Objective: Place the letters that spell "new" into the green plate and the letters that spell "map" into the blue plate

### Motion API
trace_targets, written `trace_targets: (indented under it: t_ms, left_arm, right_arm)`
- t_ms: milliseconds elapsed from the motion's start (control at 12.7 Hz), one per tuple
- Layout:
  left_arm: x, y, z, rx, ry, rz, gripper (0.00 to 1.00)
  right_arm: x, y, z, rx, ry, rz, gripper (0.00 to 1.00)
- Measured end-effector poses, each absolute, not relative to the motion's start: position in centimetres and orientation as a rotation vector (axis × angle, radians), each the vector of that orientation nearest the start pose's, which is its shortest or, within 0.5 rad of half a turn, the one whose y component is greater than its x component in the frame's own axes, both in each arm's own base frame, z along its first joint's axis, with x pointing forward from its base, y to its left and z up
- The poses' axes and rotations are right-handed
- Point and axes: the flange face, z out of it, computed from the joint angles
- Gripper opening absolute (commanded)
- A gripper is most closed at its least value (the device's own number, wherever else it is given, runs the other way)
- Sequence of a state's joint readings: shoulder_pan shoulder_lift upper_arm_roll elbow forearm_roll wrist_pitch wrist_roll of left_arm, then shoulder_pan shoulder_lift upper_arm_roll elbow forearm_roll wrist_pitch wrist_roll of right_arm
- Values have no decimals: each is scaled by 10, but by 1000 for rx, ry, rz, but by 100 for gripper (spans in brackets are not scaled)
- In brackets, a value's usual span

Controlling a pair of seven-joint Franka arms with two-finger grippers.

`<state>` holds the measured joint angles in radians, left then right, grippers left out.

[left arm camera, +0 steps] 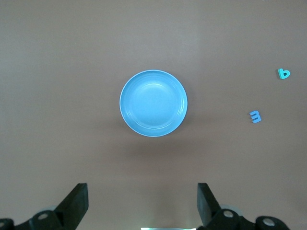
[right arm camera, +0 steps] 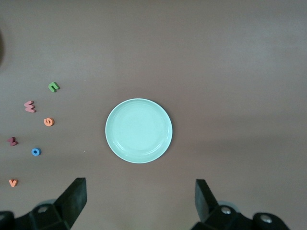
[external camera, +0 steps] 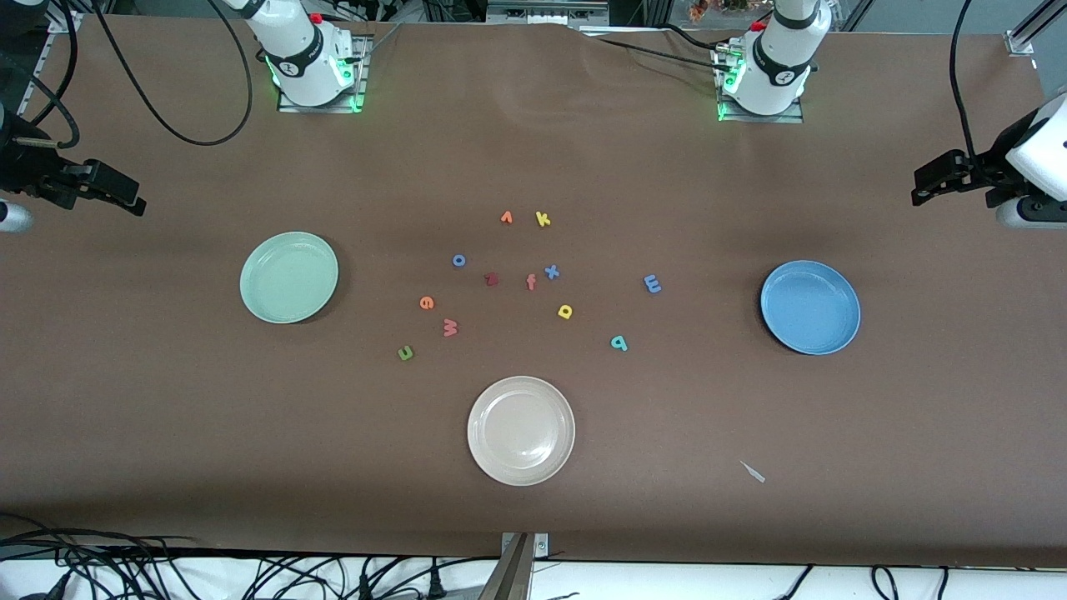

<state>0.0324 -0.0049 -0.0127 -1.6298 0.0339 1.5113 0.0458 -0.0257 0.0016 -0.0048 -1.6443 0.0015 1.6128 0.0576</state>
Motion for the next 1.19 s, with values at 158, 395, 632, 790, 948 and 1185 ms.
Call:
trace_targets:
  t_ms: [158,395,632,790,948,1185]
  left_arm:
    - [544,13,594,-3106,47,180,100]
    - [544,13,593,-3106,47,184,100]
    - [544,13,590,-3106,46,186,100]
    - [544,13,588,-3105,46,189,100]
    - [544,13,584,-3105,47,197,100]
    - [544,13,582,-3105,48,197,100]
  right_arm:
    - [556,-17,592,-3137,139,52,100]
    - [556,-17,592,-3137,139,52,100]
    - [556,-17,592,-3137,139,52,100]
    - [556,-17,592,-3137,139,53,100]
    - [556,-17,592,-3137,139,53,100]
    - [556,-17,592,-3137,139,53,100]
